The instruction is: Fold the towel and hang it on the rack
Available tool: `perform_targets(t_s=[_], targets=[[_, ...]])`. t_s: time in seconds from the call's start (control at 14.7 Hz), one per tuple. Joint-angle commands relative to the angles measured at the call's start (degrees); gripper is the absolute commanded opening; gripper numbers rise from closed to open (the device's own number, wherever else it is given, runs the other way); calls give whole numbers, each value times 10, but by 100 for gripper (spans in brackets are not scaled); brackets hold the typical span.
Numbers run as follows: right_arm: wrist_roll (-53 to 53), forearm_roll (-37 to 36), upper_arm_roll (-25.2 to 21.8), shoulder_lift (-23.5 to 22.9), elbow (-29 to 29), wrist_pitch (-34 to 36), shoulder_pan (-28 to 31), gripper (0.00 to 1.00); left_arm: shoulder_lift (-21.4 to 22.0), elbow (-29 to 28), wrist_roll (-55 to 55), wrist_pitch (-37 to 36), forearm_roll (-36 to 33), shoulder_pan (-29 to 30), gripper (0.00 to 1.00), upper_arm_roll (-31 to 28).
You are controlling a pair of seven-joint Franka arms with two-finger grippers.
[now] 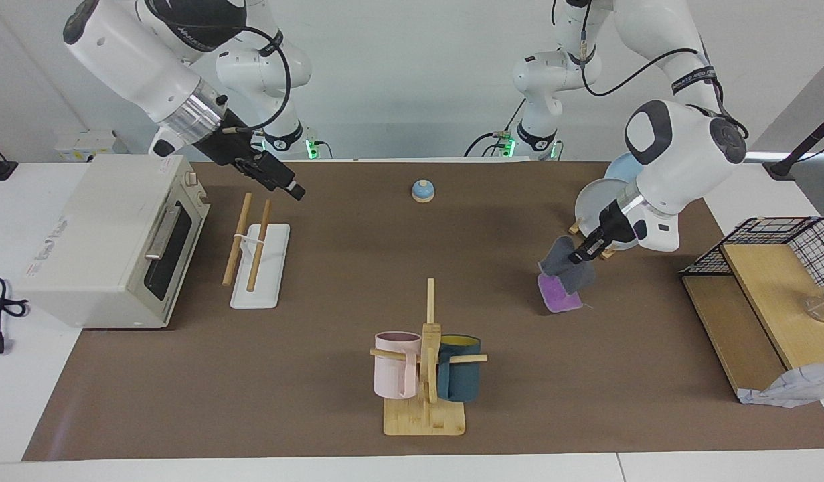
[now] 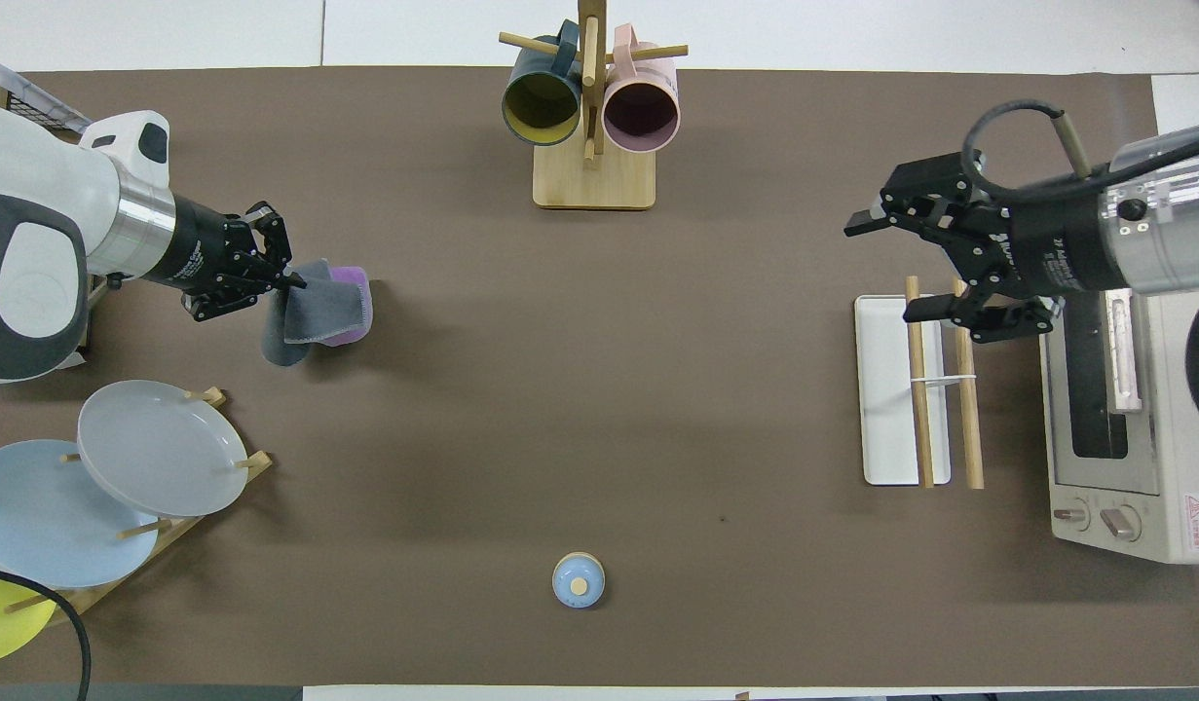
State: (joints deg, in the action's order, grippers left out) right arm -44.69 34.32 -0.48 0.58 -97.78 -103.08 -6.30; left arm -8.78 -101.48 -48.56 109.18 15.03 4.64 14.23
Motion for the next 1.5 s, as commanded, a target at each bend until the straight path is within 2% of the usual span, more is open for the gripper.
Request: perform_targets(t_s=[0.0, 0.41, 0.68, 0.96, 1.23, 1.43], targets=[[-120, 64, 1, 29, -57, -77, -32, 100, 41, 6, -141, -31, -26, -36, 0, -3], [-288, 184, 2, 52, -141, -243, -102, 100, 64, 42, -479, -49, -28, -88, 0, 0], [-351, 202, 2, 39, -161, -330, -186, 100, 61, 65, -701, -38, -53, -130, 0, 5], [-352, 217, 2, 13, -160, -396, -244, 100, 59, 67, -885, -15, -56, -168, 0, 12], [-340, 217, 2, -19, -162, -468, -309, 100, 60, 66, -996, 5, -82, -201, 0, 13], [-319, 217, 2, -33, -162, -471, -310, 100, 61, 67, -1034, 3, -84, -210, 0, 15]])
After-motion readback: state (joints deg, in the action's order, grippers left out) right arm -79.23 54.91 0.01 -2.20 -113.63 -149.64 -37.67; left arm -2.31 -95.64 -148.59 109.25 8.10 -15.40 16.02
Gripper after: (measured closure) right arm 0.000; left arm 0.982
